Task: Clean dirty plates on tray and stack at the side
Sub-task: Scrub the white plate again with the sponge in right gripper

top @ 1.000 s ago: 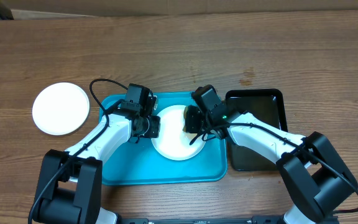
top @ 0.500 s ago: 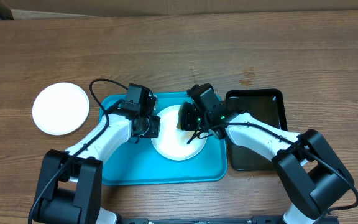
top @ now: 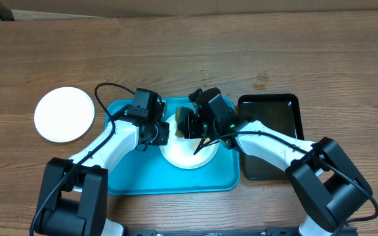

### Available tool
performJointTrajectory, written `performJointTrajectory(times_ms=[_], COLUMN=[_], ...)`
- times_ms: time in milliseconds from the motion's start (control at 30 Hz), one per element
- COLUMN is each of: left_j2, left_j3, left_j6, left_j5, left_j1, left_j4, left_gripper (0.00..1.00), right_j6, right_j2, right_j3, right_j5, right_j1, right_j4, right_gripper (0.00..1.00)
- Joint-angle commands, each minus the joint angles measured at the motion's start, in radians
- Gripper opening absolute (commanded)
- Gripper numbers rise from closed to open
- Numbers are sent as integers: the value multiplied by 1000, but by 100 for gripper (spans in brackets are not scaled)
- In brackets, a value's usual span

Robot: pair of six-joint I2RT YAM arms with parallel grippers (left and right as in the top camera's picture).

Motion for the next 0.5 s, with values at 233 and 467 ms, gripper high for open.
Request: performJointTrajectory(times_ms=[233, 467], left_j2=[8, 8], left_j3=[-10, -10], left_j6=[26, 26], left_j5=[-2, -1], left_j1=[-4, -4], left_j4=[-5, -5], left_gripper=[4, 4], right_j6=[-1, -56], right_j2=[5, -60], right_j3=[18, 31], right_j5=[-5, -24], right_j1=[-21, -91], right_j4=[-142, -225], right_gripper=[4, 4])
